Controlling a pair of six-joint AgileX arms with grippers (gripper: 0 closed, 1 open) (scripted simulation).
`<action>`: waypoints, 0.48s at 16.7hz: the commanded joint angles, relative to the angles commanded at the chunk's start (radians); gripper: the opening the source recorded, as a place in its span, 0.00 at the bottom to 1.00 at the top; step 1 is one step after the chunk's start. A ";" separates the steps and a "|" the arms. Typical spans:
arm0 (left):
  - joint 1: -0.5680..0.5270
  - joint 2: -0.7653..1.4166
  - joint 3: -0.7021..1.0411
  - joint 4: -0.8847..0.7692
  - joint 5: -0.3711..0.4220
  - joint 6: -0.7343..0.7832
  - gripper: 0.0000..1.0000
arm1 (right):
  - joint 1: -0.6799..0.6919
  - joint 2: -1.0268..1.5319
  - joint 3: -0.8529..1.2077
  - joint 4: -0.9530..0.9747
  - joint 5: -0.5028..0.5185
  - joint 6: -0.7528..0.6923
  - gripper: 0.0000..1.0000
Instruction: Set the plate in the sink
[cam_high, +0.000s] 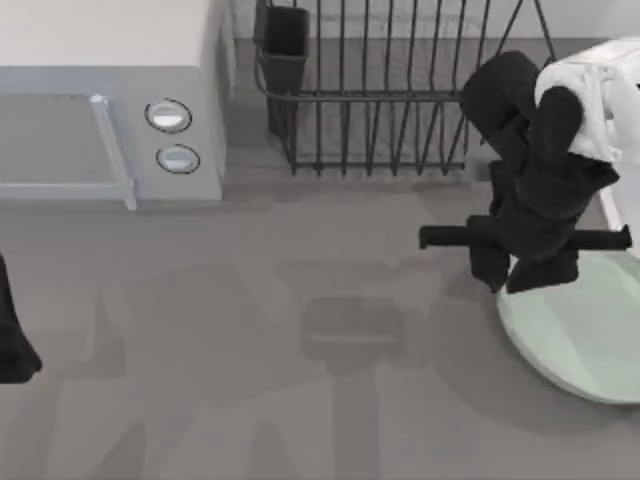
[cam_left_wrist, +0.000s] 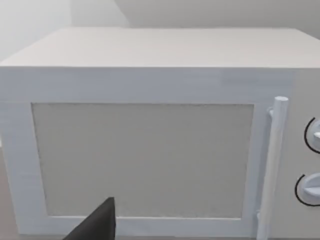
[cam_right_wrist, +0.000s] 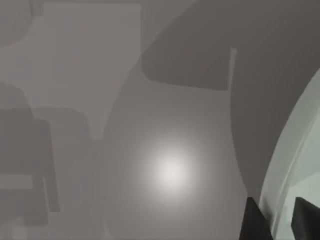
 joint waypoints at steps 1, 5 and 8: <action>0.000 0.000 0.000 0.000 0.000 0.000 1.00 | 0.000 0.001 0.074 -0.075 0.000 0.000 0.00; 0.000 0.000 0.000 0.000 0.000 0.000 1.00 | -0.003 -0.008 0.401 -0.423 0.000 -0.003 0.00; 0.000 0.000 0.000 0.000 0.000 0.000 1.00 | -0.008 -0.026 0.606 -0.638 -0.001 -0.008 0.00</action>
